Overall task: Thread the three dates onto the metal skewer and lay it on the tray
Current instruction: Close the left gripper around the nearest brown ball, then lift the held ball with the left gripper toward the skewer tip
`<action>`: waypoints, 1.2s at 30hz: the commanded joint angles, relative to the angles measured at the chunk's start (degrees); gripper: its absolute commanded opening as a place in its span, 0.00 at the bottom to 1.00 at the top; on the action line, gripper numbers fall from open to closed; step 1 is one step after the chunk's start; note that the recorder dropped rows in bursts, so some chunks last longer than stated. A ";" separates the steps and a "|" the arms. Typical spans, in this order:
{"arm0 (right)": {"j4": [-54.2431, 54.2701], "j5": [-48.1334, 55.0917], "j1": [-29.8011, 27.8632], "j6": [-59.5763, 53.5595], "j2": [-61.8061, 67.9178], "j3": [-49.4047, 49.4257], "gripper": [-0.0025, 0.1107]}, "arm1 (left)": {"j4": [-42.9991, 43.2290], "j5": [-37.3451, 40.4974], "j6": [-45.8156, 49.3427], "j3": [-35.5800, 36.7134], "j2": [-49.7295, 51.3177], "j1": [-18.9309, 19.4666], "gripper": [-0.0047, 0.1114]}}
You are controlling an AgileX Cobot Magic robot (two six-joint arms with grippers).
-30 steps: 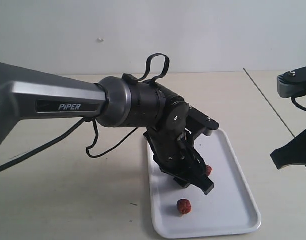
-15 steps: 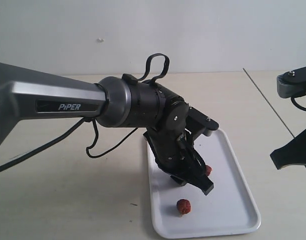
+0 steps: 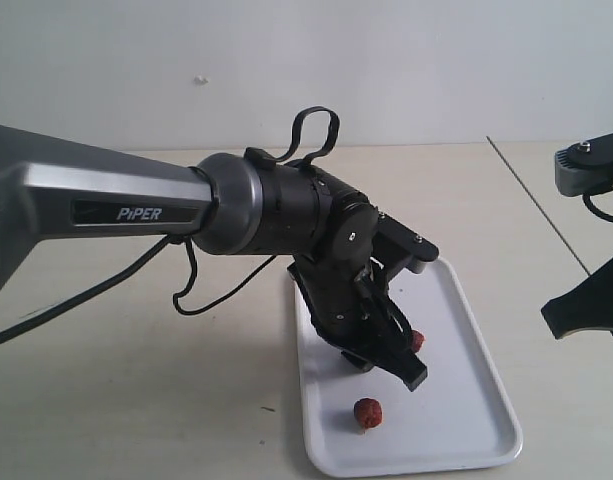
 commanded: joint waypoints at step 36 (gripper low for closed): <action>0.77 0.43 -0.19 -0.60 -0.18 -0.51 0.02 | -45.89 6.87 19.45 -2.69 -11.72 14.55 0.24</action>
